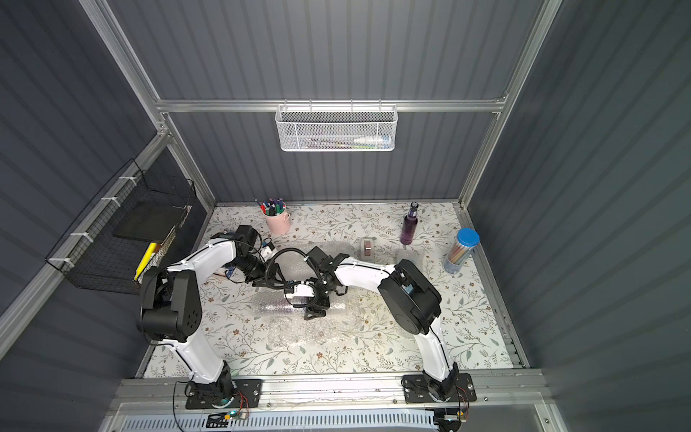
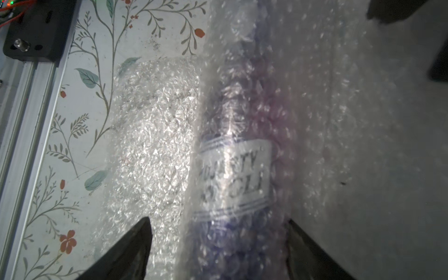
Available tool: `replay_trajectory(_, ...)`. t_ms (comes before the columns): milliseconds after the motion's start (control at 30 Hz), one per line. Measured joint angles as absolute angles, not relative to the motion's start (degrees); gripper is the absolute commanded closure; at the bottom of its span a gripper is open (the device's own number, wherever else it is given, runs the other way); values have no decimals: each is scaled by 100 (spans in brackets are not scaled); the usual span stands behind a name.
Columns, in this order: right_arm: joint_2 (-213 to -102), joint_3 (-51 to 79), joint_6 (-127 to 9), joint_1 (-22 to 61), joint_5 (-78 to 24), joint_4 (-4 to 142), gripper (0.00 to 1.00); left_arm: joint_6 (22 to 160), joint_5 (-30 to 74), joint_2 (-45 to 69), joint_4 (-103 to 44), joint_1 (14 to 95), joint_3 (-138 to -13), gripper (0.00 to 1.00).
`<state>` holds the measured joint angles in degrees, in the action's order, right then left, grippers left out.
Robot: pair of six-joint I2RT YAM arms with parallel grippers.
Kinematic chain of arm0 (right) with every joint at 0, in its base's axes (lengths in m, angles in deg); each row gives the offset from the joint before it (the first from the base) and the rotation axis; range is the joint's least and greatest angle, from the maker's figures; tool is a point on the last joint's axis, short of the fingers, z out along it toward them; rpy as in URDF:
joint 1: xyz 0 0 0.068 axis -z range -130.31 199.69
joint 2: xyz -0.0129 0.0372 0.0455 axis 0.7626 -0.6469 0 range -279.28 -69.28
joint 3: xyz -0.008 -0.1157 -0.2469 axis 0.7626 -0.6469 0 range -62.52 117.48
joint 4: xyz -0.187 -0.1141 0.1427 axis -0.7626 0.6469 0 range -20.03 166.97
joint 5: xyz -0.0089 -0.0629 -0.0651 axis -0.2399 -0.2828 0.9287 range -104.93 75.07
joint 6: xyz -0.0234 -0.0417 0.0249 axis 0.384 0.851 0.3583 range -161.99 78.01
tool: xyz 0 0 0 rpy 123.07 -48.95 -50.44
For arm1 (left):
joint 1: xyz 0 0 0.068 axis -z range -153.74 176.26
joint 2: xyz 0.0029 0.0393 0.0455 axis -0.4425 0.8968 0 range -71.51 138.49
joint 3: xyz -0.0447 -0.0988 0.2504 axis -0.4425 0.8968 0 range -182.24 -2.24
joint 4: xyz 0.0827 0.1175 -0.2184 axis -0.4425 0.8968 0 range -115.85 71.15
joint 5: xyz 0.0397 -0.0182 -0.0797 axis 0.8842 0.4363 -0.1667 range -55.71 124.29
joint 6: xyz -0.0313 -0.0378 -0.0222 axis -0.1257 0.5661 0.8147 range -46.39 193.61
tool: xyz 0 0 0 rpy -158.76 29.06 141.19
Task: Wrap wine bottles in bubble wrap
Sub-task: Wrap the bubble wrap around the bubble wrap.
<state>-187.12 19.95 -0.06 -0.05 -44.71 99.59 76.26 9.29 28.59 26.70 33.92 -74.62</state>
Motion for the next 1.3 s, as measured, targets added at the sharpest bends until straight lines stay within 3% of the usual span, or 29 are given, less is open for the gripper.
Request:
replay_trajectory(233,-19099,2424,-259,-55,-4388,10274,43,7462,1489,1460,2699,3366,-7499,24)
replay_trajectory(333,-19138,2476,-373,-48,-4519,10392,44,7209,1648,896,2653,3366,-7289,20)
replay_trajectory(567,-19247,2485,-616,113,-5169,10626,47,6112,2000,-155,2557,3366,-6367,24)
replay_trajectory(767,-19494,2631,-666,358,-5872,10950,46,4868,2072,-966,2666,3384,-5788,22)
replay_trajectory(933,-19783,2955,-550,487,-6255,11474,47,3417,1305,-1381,2821,3604,-5412,4)
replay_trajectory(1100,-20071,3320,-425,564,-6519,11935,47,2232,708,-1600,2519,3902,-4929,1)
replay_trajectory(1300,-20218,3484,-312,618,-6683,12193,47,1391,982,-1150,1671,4905,-4454,1)
